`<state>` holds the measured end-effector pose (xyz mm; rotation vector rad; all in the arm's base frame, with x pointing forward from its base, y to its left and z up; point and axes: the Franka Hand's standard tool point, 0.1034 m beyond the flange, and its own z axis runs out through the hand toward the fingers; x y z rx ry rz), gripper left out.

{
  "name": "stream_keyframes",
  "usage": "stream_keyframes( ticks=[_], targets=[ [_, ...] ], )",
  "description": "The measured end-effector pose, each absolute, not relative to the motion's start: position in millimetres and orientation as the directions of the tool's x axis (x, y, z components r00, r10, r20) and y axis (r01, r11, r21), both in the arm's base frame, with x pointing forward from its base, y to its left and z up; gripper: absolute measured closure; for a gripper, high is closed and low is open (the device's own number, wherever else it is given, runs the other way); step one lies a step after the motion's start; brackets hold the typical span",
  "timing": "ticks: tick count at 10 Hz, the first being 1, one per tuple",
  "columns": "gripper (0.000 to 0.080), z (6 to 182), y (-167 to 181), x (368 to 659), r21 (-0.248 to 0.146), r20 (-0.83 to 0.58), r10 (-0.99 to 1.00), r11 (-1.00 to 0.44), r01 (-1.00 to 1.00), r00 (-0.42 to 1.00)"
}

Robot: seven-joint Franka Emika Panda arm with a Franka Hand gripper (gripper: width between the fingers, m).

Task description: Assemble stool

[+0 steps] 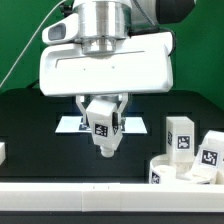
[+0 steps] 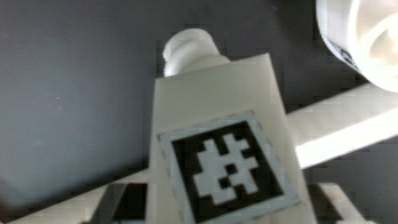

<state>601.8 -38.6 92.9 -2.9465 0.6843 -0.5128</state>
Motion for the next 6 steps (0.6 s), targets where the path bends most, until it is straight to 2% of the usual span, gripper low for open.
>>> stream_keyframes(
  ticks=[1, 2, 6],
  targets=[
    [0.0476, 96.2, -35.6, 604.6, -0.170, 0.337, -0.468, -0.884, -0.436, 0.817],
    [0.0476, 92.7, -26.3, 601.8, -0.177, 0.312, -0.476, -0.879, -0.442, 0.822],
    [0.0476, 92.0, -26.2, 601.8, -0.177, 0.314, -0.476, -0.879, -0.442, 0.822]
  ],
)
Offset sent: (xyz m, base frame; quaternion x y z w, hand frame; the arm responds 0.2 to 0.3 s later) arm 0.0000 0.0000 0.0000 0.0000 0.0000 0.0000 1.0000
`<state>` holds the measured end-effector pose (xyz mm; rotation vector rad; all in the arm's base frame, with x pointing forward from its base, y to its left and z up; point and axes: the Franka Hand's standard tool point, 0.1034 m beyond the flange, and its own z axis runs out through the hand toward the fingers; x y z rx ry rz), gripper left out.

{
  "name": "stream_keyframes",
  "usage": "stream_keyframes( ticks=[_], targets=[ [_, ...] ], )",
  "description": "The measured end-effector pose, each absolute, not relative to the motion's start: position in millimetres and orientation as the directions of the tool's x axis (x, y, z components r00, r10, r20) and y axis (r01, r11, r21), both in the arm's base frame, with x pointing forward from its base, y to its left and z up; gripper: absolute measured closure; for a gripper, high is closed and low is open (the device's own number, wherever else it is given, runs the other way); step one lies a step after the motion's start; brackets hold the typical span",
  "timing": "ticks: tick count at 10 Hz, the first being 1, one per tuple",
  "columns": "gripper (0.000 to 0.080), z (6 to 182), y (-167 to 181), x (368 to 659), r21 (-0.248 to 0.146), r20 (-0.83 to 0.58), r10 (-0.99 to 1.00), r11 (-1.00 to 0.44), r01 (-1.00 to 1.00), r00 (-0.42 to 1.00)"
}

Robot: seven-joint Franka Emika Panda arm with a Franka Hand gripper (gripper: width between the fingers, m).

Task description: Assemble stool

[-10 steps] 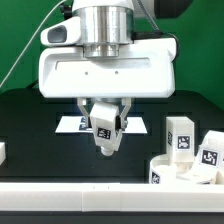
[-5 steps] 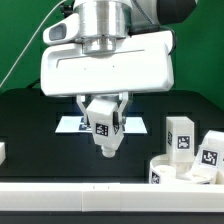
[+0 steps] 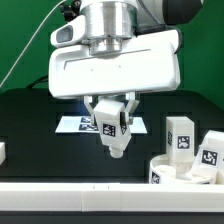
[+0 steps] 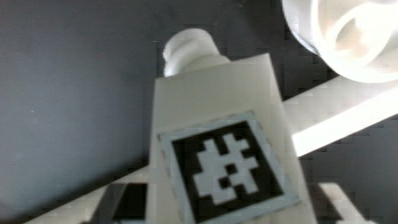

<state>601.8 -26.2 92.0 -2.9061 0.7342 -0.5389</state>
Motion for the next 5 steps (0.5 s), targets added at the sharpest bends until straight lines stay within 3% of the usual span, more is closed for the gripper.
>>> stream_keyframes(
  ticks=[2, 5],
  targets=[
    [0.0476, 96.0, -10, 609, -0.192, 0.343, -0.456, -0.890, -0.414, 0.821],
    [0.0476, 96.6, -8, 612, -0.180, 0.382, -0.428, -0.904, -0.388, 0.819]
  ],
)
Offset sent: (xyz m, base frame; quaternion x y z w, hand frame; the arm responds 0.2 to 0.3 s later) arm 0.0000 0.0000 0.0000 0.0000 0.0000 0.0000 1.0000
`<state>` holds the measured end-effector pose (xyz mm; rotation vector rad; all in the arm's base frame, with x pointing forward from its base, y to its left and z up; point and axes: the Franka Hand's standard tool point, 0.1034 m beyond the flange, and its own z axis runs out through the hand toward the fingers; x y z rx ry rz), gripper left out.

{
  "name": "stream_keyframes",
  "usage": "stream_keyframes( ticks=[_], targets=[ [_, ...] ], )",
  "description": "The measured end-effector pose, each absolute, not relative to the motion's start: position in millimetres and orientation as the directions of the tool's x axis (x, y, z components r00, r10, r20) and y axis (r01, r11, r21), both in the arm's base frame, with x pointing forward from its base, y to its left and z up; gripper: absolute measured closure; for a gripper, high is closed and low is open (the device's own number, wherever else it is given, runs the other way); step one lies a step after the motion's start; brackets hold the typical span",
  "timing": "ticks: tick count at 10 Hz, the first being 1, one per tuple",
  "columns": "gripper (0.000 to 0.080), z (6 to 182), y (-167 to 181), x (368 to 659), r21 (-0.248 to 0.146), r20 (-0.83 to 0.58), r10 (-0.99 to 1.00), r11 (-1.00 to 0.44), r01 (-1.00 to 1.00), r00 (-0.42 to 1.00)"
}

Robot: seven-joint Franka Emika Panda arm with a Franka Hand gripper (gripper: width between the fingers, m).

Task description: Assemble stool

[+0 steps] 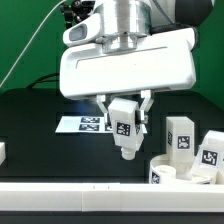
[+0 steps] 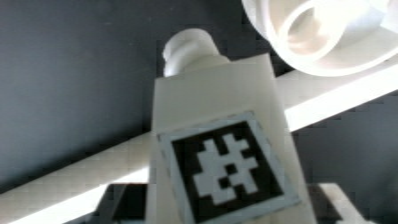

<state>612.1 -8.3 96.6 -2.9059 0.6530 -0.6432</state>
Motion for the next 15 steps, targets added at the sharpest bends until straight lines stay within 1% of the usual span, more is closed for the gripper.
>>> stream_keyframes(
  ticks=[1, 3, 4, 6, 7, 11, 14, 15],
  targets=[
    [0.0476, 96.1, -8, 612, -0.180, 0.379, -0.428, -0.904, -0.388, 0.821],
    [0.0476, 98.6, -10, 615, -0.170, 0.462, -0.417, -0.908, -0.383, 0.783],
    [0.0476, 96.6, -3, 614, -0.178, 0.452, -0.421, -0.907, -0.382, 0.787],
    [0.0476, 98.8, 16, 620, -0.203, 0.451, -0.429, -0.903, -0.379, 0.783],
    [0.0476, 98.2, 24, 621, -0.206, 0.450, -0.424, -0.905, -0.371, 0.786],
    [0.0476, 97.7, 21, 620, -0.203, 0.450, -0.423, -0.906, -0.372, 0.786],
    [0.0476, 100.5, 39, 632, -0.219, 0.455, -0.416, -0.909, -0.353, 0.788],
    [0.0476, 99.7, 40, 632, -0.218, 0.454, -0.413, -0.911, -0.351, 0.790]
  ],
)
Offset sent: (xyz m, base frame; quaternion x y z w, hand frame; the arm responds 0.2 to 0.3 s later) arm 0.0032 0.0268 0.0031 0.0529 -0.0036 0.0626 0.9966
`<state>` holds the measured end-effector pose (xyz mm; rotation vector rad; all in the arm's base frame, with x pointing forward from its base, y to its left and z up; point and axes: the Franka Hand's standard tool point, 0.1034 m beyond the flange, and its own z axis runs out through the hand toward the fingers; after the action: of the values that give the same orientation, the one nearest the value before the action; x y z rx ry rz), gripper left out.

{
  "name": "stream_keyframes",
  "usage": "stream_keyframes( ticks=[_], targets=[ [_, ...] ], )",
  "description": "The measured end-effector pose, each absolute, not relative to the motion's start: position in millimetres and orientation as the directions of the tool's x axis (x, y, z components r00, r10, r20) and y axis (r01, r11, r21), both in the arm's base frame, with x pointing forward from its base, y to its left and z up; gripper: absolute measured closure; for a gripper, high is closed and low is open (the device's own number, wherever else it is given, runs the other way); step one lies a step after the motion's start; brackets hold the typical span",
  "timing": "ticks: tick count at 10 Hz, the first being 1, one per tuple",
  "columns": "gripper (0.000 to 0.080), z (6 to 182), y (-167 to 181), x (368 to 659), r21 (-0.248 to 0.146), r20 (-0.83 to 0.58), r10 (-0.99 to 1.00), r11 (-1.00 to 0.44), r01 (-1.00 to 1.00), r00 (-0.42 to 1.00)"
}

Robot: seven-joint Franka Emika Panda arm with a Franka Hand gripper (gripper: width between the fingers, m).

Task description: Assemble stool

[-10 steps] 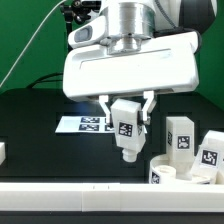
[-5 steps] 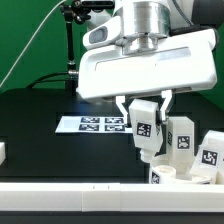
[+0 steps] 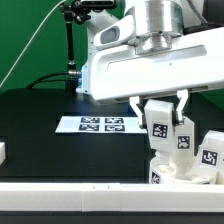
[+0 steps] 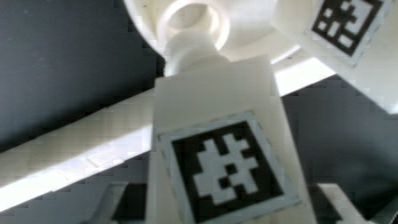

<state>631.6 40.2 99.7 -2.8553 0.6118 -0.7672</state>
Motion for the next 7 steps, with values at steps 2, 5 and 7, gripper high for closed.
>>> stream_keyframes(
  ticks=[2, 5, 7],
  targets=[
    [0.0476, 99.5, 38.7, 631.6, -0.217, 0.454, -0.414, -0.910, -0.353, 0.789],
    [0.0476, 96.1, 45.2, 630.7, -0.216, 0.451, -0.407, -0.913, -0.345, 0.794],
    [0.0476, 94.6, 48.6, 632.7, -0.216, 0.452, -0.403, -0.915, -0.340, 0.796]
  ],
)
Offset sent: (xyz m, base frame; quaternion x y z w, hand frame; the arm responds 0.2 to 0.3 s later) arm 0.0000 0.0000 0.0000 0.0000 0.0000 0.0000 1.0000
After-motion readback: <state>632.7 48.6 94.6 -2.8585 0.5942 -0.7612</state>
